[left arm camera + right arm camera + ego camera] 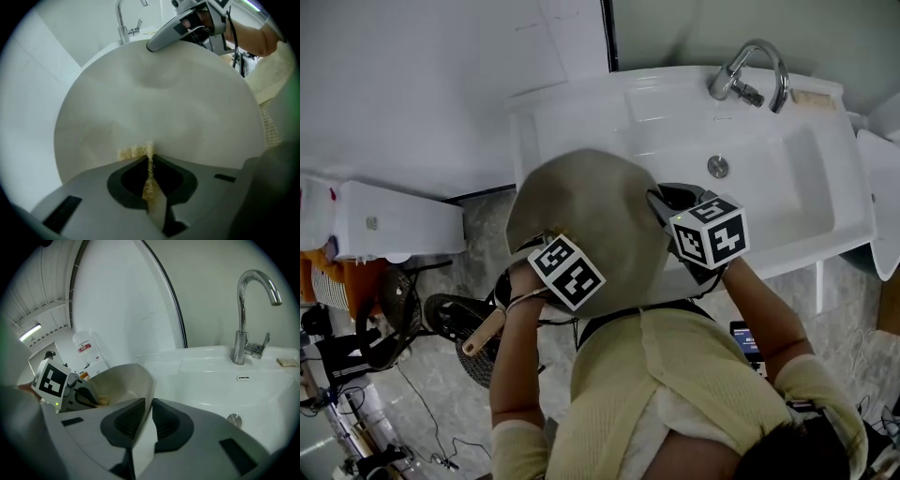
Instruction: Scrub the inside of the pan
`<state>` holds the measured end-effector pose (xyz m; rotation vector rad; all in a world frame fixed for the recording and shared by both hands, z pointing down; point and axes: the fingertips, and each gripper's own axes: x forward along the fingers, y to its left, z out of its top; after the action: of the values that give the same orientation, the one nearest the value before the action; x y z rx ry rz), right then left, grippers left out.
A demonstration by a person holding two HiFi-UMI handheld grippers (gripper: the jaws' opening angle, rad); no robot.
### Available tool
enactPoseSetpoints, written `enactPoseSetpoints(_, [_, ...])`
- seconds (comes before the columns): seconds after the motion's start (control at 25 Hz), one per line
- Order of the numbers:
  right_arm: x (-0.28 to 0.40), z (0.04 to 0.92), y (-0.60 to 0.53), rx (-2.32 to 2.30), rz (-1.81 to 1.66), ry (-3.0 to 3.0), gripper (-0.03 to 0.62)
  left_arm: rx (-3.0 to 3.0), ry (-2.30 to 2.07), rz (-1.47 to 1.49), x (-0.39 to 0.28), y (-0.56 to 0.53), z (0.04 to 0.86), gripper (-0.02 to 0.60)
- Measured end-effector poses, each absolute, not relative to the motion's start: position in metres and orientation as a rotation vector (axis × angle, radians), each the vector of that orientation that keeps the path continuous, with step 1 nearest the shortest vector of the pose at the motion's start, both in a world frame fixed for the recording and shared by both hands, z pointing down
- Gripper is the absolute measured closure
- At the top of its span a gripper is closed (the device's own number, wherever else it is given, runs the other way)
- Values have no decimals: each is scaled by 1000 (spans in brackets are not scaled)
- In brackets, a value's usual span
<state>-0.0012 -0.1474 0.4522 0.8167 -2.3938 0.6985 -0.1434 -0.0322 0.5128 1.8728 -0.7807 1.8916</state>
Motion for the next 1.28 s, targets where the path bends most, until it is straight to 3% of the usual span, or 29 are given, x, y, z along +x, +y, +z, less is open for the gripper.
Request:
enactPoseSetpoints(0.4, [-1,452,-147,823,700,-2390,546,1875,-1096,1950,-163,-80,514,500])
enactPoseSetpoints(1.28, [-1,452,-148,836,705,-2387,546,2006,-1139,1900,-125,-130,518,500])
